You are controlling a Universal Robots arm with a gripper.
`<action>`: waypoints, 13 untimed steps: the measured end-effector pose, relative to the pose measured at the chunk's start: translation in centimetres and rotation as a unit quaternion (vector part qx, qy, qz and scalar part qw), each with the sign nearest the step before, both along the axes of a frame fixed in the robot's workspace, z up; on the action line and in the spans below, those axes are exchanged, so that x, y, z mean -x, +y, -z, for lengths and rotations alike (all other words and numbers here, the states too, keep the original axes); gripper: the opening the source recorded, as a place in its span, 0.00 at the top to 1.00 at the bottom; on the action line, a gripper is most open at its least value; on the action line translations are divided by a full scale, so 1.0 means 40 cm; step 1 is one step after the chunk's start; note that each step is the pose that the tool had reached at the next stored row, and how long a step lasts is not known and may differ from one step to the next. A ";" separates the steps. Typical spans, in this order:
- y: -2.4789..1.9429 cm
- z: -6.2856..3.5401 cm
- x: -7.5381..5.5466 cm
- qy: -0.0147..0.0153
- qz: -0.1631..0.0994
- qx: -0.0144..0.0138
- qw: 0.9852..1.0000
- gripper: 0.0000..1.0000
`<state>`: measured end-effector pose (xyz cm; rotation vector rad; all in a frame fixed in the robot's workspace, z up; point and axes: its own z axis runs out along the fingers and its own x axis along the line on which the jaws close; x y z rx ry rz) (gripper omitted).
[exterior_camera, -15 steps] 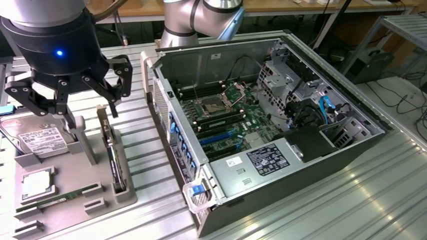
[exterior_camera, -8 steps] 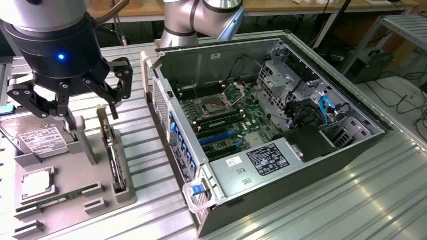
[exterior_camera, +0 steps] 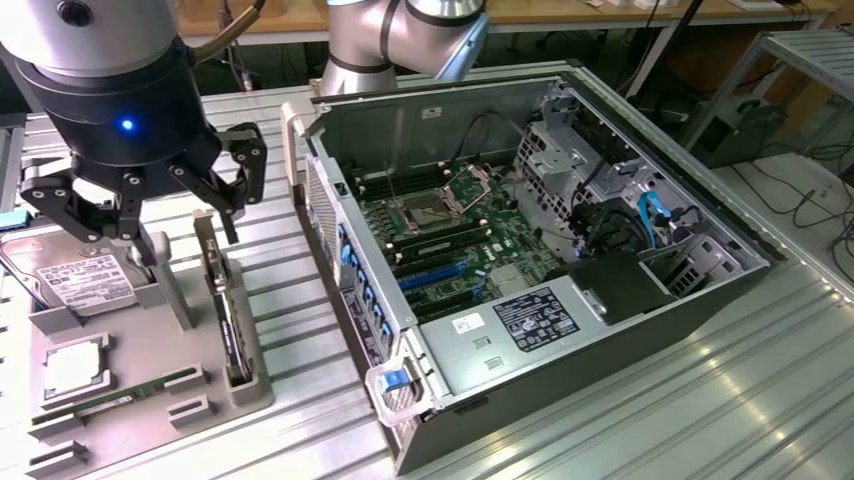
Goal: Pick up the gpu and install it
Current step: 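Pick up the gpu and move the gpu toward the slot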
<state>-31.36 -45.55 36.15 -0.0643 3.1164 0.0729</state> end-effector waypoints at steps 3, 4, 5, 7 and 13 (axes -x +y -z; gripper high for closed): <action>0.000 0.005 0.000 0.000 0.000 0.000 1.000 0.34; 0.000 0.007 0.000 0.000 0.000 0.000 1.000 0.34; 0.000 0.009 0.000 0.000 0.000 0.000 1.000 0.34; 0.000 0.012 0.000 0.000 0.000 0.000 1.000 0.34; 0.000 0.025 0.000 -0.001 0.000 0.000 1.000 0.34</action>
